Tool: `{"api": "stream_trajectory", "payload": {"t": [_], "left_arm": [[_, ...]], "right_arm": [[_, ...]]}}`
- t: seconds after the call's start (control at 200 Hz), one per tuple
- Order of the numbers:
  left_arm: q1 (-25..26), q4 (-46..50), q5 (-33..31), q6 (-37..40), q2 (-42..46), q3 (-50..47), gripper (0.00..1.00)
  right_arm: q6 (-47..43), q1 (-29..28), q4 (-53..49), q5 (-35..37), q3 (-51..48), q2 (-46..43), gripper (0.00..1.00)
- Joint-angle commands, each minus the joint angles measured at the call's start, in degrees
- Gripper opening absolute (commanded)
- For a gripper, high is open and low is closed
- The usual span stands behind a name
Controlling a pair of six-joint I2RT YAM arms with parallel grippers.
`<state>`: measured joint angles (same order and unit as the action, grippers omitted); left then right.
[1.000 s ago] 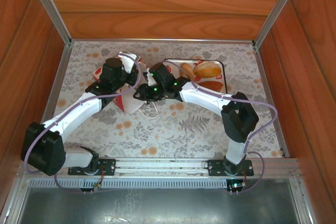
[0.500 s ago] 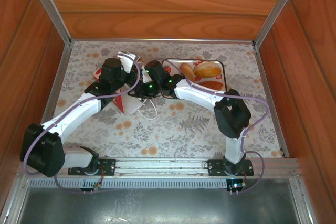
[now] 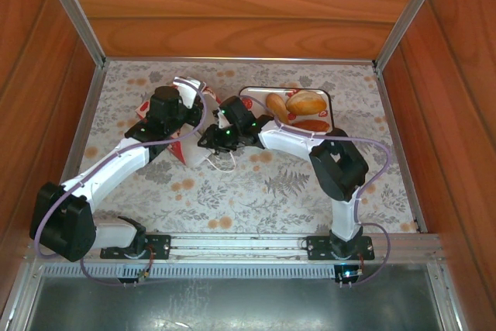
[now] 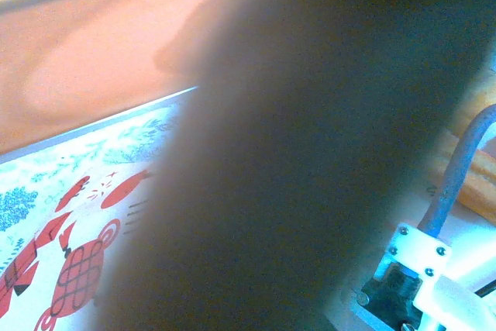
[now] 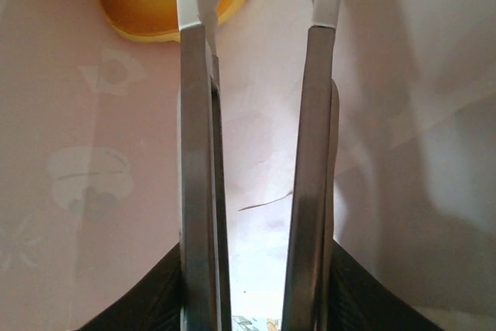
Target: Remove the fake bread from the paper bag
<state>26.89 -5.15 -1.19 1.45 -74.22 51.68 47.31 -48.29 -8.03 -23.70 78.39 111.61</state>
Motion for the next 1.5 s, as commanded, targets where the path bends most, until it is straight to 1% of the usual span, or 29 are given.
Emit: {"api": "stream_trajectory", "payload": {"t": [0.0,0.34,0.525,0.74,0.98,1.105,1.374,1.494], "left_arm": [[-0.4,-1.05,0.93,-0.75,0.78,-0.18,0.0],[-0.35,-1.09,0.71,-0.51,0.76,0.0,0.0],[-0.47,-1.09,0.52,-0.49,0.74,0.33,0.0],[-0.42,-1.09,0.31,-0.75,0.66,0.74,0.0],[-0.45,-1.09,0.66,-1.02,0.91,0.76,0.0],[-0.43,-1.09,0.75,-0.89,1.28,0.65,0.0],[-0.46,-1.09,1.15,-0.93,1.5,0.55,0.0],[-0.49,-1.09,1.46,-1.01,1.45,0.55,0.0]], "right_arm": [[-0.61,0.3,5.54,-2.73,1.89,-0.13,0.41],[-3.07,0.5,4.52,-2.12,4.89,2.11,0.43],[-4.07,0.48,6.62,-2.74,2.6,-0.8,0.45],[-2.76,0.57,9.96,-3.44,-0.93,-4.78,0.47],[-1.31,1.2,8.92,-3.35,1.55,-1.22,0.47],[-0.69,1.77,5.92,-1.87,3.56,0.44,0.47],[-0.41,2.24,2.88,-0.28,6.3,2.23,0.48],[-1.07,2.32,5.37,-1.84,6.75,2.84,0.48]]}}
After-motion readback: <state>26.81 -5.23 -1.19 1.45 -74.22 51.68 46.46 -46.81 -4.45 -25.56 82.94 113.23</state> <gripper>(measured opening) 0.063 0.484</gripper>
